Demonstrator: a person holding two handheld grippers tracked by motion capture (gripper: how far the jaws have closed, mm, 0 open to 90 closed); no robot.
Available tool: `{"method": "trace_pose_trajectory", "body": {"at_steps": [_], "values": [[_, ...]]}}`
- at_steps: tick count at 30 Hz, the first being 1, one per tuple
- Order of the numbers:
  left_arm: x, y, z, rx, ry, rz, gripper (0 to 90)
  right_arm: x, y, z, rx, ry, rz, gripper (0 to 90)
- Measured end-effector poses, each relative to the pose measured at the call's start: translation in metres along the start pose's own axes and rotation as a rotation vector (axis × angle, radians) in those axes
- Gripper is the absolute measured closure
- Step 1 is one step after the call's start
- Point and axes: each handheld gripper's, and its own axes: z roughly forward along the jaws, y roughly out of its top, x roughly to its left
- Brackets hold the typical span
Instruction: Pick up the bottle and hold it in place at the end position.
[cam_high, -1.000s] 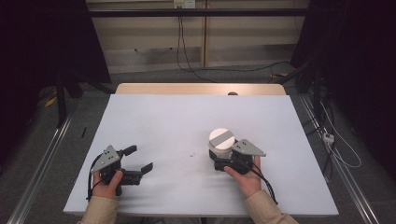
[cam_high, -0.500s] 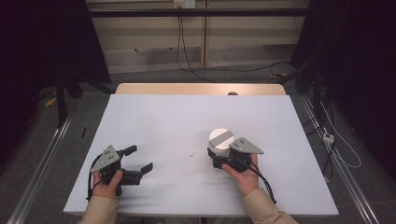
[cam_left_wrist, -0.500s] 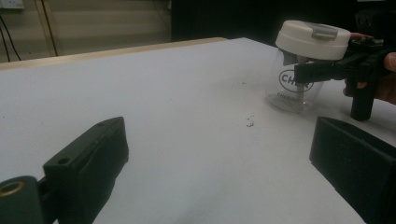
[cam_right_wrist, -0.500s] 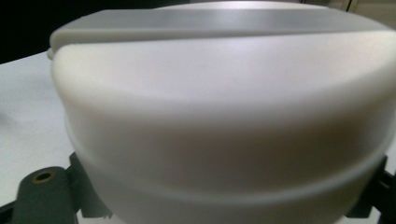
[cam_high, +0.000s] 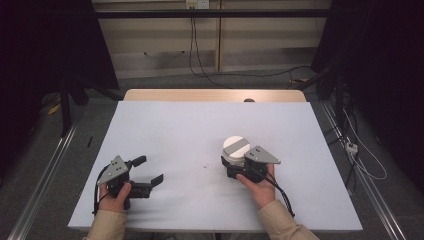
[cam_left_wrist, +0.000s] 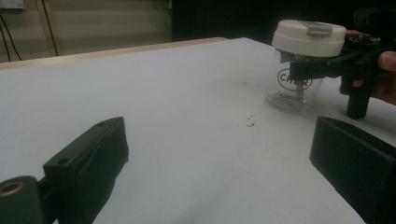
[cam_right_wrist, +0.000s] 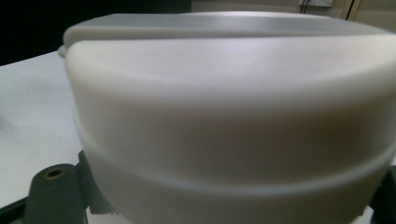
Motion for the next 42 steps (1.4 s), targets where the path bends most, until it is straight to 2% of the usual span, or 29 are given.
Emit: {"method": "trace_pose_trajectory", "body": {"at_steps": [19, 31, 42], "values": [[0.000, 0.000, 0.000, 0.000, -0.001, 0.003, 4.2, 0.001, 0.008, 0.008, -0.018, 0.041, -0.037, 18.5], [0.001, -0.001, 0.001, 0.000, -0.003, 0.000, 4.3, 0.000, 0.015, 0.018, -0.032, 0.067, -0.032, 18.5], [0.002, -0.002, 0.000, 0.001, 0.000, -0.005, 4.2, 0.000, 0.019, 0.028, -0.037, 0.071, -0.037, 18.5]]}}
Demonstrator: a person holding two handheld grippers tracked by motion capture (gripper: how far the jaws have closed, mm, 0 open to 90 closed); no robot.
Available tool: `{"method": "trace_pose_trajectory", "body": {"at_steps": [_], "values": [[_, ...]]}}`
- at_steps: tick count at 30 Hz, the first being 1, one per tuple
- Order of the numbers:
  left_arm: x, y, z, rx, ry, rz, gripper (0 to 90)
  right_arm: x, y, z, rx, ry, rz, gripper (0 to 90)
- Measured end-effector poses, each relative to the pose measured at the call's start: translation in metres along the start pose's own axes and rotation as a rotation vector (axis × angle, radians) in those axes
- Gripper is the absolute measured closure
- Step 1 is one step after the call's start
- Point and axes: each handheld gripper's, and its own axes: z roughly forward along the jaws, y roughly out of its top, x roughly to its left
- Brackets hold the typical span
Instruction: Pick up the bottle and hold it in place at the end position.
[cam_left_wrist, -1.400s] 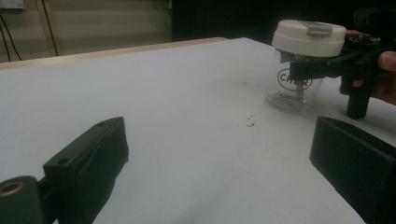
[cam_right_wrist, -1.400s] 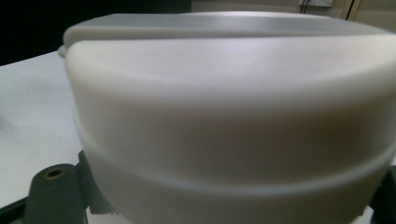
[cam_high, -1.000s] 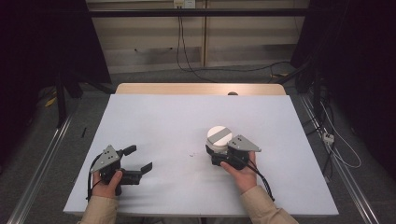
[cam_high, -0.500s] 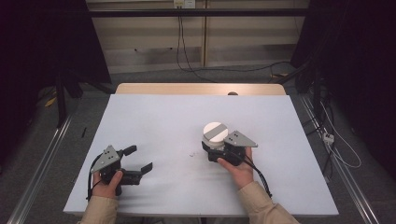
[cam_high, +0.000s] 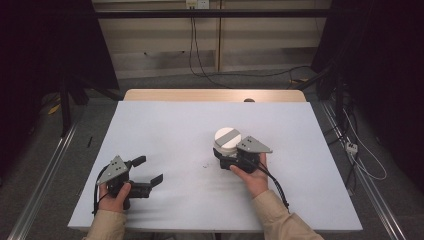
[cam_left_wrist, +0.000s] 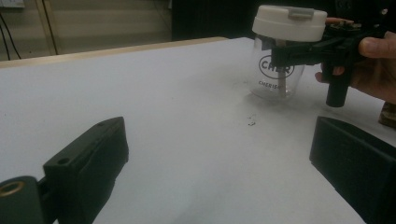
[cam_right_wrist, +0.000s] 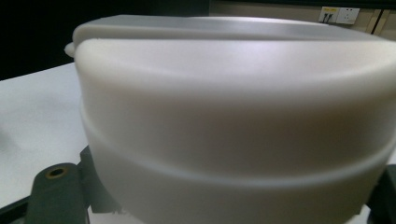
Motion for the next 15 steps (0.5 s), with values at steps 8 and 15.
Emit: {"method": "trace_pose_trajectory", "body": {"at_steps": [8, 15], "values": [[0.0003, -0.0004, 0.0002, 0.000, -0.002, 0.000, 4.3, -0.0016, 0.0023, 0.0047, -0.001, -0.002, 0.000, 18.5], [0.0001, -0.0004, 0.0004, 0.000, -0.002, -0.001, 4.2, -0.0021, 0.0041, 0.0087, 0.000, -0.001, 0.000, 18.5]]}}
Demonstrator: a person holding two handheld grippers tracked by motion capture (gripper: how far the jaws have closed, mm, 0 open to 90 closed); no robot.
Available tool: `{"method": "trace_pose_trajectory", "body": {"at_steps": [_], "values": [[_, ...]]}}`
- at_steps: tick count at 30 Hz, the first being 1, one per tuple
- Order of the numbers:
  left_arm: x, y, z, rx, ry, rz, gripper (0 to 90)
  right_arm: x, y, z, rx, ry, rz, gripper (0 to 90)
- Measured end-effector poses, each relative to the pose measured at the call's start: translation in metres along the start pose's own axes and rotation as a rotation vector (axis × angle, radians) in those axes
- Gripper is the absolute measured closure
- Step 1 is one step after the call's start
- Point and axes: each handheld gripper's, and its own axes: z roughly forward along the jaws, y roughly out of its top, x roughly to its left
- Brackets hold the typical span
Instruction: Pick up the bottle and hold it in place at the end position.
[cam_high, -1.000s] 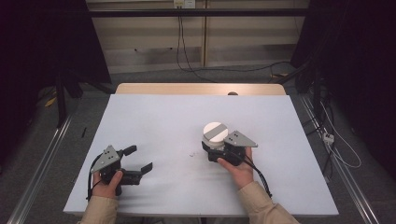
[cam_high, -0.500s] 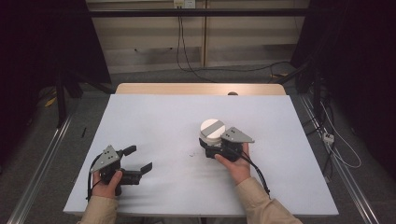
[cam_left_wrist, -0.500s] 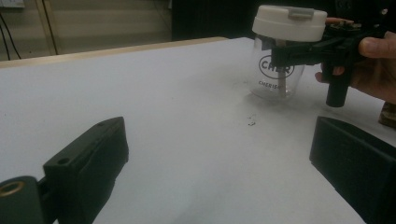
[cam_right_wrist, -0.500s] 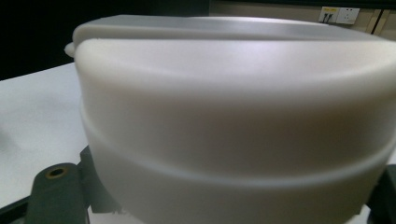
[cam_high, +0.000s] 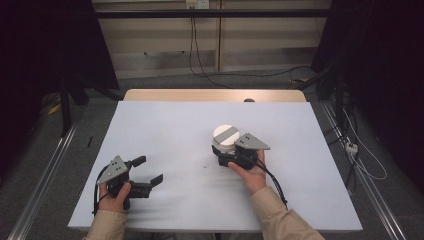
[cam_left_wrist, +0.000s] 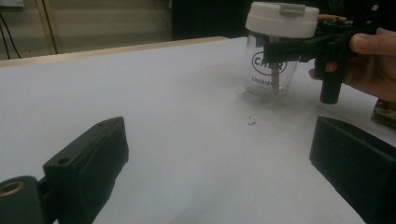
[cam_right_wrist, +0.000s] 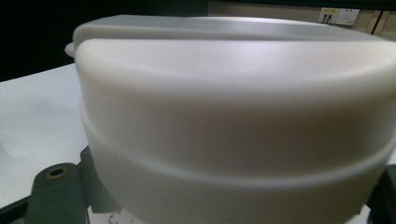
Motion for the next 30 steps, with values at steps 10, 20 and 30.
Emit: {"method": "trace_pose_trajectory", "body": {"at_steps": [10, 20, 30], "values": [[0.000, 0.000, 0.000, 0.001, -0.003, 0.001, 4.2, -0.001, 0.004, 0.006, -0.005, 0.005, 0.003, 18.5], [0.000, 0.000, 0.001, 0.002, -0.004, 0.001, 4.2, 0.000, 0.006, 0.015, -0.006, 0.015, 0.000, 18.4], [0.000, 0.000, 0.000, 0.001, -0.003, 0.001, 4.3, 0.000, 0.008, 0.026, -0.008, 0.020, 0.008, 18.5]]}}
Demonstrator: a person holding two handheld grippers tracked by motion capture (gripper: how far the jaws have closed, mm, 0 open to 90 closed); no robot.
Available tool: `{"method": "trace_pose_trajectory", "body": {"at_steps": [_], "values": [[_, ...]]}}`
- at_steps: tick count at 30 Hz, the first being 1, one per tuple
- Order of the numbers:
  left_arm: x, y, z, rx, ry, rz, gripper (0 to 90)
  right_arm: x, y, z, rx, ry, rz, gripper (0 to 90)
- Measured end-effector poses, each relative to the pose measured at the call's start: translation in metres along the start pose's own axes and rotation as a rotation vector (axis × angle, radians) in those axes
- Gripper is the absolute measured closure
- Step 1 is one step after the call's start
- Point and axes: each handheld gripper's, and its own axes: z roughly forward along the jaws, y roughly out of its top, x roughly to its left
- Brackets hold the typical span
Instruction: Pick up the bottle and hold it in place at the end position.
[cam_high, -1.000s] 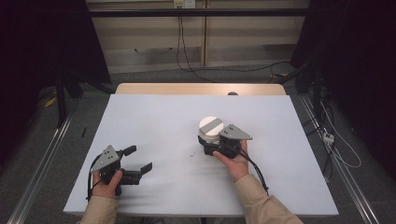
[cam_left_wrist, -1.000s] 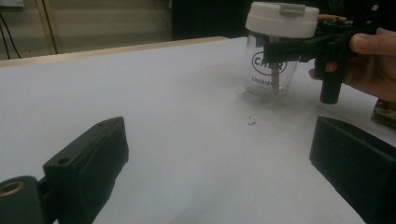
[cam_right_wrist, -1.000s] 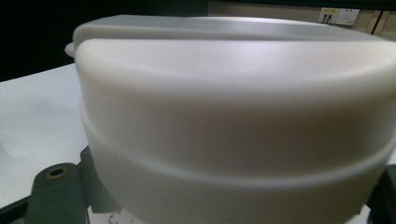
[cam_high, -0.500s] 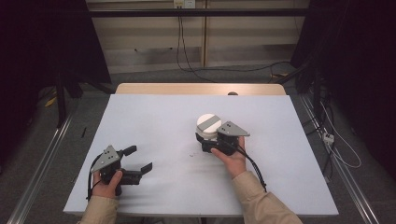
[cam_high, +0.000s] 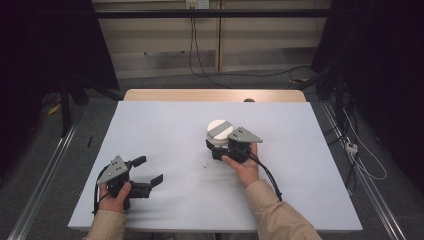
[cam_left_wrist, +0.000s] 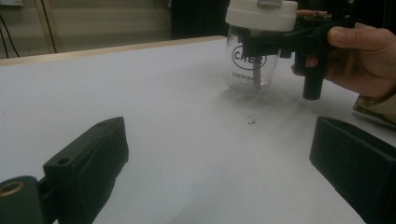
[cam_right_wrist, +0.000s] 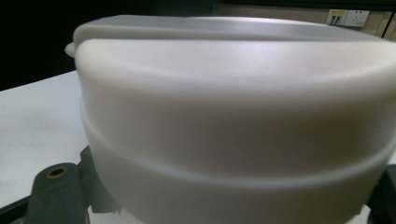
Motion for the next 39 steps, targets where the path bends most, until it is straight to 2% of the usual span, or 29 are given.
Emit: {"method": "trace_pose_trajectory", "body": {"at_steps": [10, 25, 39], "values": [[0.001, 0.000, -0.001, 0.002, 0.002, 0.003, 4.2, 0.002, 0.001, 0.009, 0.001, 0.008, -0.006, 18.5], [0.001, -0.001, 0.000, 0.006, 0.002, 0.002, 4.2, -0.003, -0.003, 0.016, 0.006, 0.001, 0.011, 18.5], [0.001, -0.001, 0.000, 0.004, 0.003, -0.003, 4.2, 0.001, -0.004, 0.026, 0.014, 0.017, -0.001, 18.5]]}}
